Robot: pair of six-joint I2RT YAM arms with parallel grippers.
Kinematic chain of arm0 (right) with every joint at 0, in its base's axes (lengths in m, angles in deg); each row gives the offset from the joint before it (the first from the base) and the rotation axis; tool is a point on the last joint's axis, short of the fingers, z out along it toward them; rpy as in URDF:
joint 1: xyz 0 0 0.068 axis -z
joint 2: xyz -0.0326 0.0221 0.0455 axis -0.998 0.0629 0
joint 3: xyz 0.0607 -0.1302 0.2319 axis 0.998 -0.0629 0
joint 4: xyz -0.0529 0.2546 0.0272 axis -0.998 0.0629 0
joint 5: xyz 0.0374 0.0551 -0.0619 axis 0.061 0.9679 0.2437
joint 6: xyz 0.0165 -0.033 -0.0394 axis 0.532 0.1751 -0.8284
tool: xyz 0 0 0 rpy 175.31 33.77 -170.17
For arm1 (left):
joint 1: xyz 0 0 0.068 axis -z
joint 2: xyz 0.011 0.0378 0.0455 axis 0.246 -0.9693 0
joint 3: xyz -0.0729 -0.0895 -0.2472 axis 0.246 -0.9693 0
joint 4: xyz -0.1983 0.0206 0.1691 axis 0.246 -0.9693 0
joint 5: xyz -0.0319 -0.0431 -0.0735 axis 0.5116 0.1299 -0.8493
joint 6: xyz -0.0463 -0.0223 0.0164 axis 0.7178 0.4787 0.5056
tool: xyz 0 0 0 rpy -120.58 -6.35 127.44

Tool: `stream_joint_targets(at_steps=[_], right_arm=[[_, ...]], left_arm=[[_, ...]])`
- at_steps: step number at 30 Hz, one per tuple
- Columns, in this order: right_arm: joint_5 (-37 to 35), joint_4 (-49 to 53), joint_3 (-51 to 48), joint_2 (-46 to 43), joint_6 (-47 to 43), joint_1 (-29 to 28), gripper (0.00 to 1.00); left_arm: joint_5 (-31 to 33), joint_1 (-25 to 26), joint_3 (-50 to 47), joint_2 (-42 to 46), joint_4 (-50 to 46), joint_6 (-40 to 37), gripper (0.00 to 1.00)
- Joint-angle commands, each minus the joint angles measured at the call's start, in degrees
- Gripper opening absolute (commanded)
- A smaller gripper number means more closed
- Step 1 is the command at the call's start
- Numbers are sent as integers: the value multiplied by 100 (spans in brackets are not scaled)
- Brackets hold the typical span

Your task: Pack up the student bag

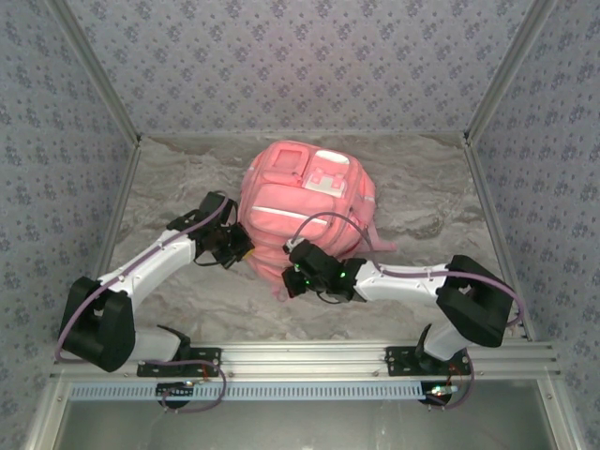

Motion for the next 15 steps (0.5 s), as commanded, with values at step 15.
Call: stream_joint_targets(at_steps=[15], right_arm=[[-139,1101,-881,-916,-345,643,0]], left_arm=[[692,-78,336,168,-184,-275,0]])
